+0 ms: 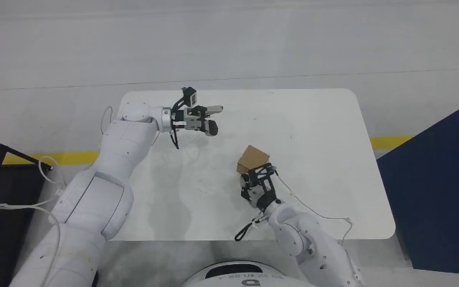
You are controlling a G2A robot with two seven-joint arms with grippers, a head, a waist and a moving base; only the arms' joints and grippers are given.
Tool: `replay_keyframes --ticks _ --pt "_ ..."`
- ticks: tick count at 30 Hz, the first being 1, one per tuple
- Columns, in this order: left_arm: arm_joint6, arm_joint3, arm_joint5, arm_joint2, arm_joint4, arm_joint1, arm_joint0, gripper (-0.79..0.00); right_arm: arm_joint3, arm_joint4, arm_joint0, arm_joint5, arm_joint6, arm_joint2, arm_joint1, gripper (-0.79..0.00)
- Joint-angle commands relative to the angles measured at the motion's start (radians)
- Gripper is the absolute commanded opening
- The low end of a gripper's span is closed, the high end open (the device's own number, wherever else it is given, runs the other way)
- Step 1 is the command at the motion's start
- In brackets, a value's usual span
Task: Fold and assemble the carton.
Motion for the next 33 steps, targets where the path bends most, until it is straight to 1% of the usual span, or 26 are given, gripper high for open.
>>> replay_keyframes --ticks 1,7,12,15,18,21,22,24,27,29,30,33 --pt "0.000 0.000 0.000 0.000 0.000 0.000 0.000 0.000 -0.014 -0.001 -0.006 0.014 -0.002 0.005 0.001 -0.785" --pt "0.000 0.000 0.000 0.000 0.000 0.000 0.000 0.000 -0.027 -0.016 -0.011 -0.035 0.055 -0.006 0.006 -0.785" --pt "0.000 0.000 0.000 0.000 0.000 0.000 0.000 0.000 -0.007 0.019 0.012 0.020 0.038 0.020 0.002 -0.785" --pt "0.000 0.000 0.000 0.000 0.000 0.000 0.000 0.000 0.005 0.041 0.020 0.036 0.030 0.036 0.001 -0.785" --pt "0.000 0.000 0.000 0.000 0.000 0.000 0.000 0.000 -0.033 0.053 0.008 -0.022 0.045 0.032 0.004 -0.785" --pt "0.000 0.000 0.000 0.000 0.000 0.000 0.000 0.000 -0.081 0.082 -0.016 -0.084 0.045 0.057 0.011 -0.785" --pt "0.000 0.000 0.000 0.000 0.000 0.000 0.000 0.000 -0.095 0.097 -0.022 -0.099 0.035 0.070 0.013 -0.785" --pt "0.000 0.000 0.000 0.000 0.000 0.000 0.000 0.000 -0.112 0.132 -0.032 -0.101 -0.025 0.103 0.014 -0.785" --pt "0.000 0.000 0.000 0.000 0.000 0.000 0.000 0.000 -0.120 0.200 -0.043 -0.063 -0.188 0.136 0.008 -0.785" --pt "0.000 0.000 0.000 0.000 0.000 0.000 0.000 0.000 -0.107 0.170 -0.048 -0.013 -0.254 0.138 0.004 -0.785" --pt "0.000 0.000 0.000 0.000 0.000 0.000 0.000 0.000 -0.101 0.163 -0.045 -0.001 -0.261 0.130 0.003 -0.785" --pt "0.000 0.000 0.000 0.000 0.000 0.000 0.000 0.000 -0.070 0.163 -0.018 0.013 -0.227 0.123 0.000 -0.785"
